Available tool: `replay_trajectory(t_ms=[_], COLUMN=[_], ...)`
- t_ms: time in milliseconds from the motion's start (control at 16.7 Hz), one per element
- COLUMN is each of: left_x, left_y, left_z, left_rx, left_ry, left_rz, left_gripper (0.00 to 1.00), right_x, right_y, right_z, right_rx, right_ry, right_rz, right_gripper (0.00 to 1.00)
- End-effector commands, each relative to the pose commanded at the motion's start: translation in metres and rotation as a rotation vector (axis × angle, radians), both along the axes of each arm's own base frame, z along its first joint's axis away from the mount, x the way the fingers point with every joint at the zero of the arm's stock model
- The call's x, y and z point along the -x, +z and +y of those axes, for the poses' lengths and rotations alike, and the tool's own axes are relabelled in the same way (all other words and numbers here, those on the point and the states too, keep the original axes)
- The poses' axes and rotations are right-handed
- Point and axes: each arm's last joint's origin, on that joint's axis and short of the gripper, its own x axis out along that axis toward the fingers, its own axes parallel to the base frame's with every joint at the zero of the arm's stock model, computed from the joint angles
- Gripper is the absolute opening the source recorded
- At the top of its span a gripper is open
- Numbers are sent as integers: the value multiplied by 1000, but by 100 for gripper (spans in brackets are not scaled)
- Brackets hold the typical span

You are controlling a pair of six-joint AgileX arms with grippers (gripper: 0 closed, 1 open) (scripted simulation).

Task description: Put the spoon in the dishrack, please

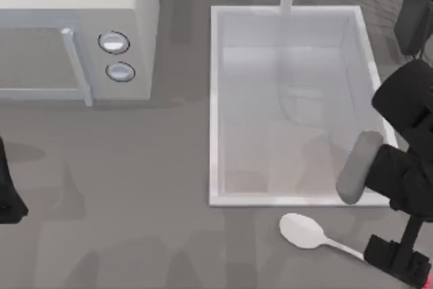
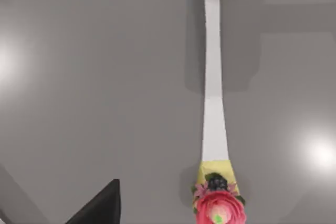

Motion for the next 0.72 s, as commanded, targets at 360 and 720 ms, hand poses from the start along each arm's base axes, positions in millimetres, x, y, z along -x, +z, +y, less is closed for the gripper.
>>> replay_trajectory(t_ms=[360, 720], left_x=[0, 0], left_y=[0, 0], left_z=[0, 0], left_rx=[0, 0], left_ry=[0, 0], left_rz=[0, 0], left_gripper=[100, 100], right_x=[-6, -8], right_y=[-2, -20], right_z=[14, 15], right_rx=[38, 40], right_ry=[64, 63], right_rz=[60, 62], right_gripper=[100, 100])
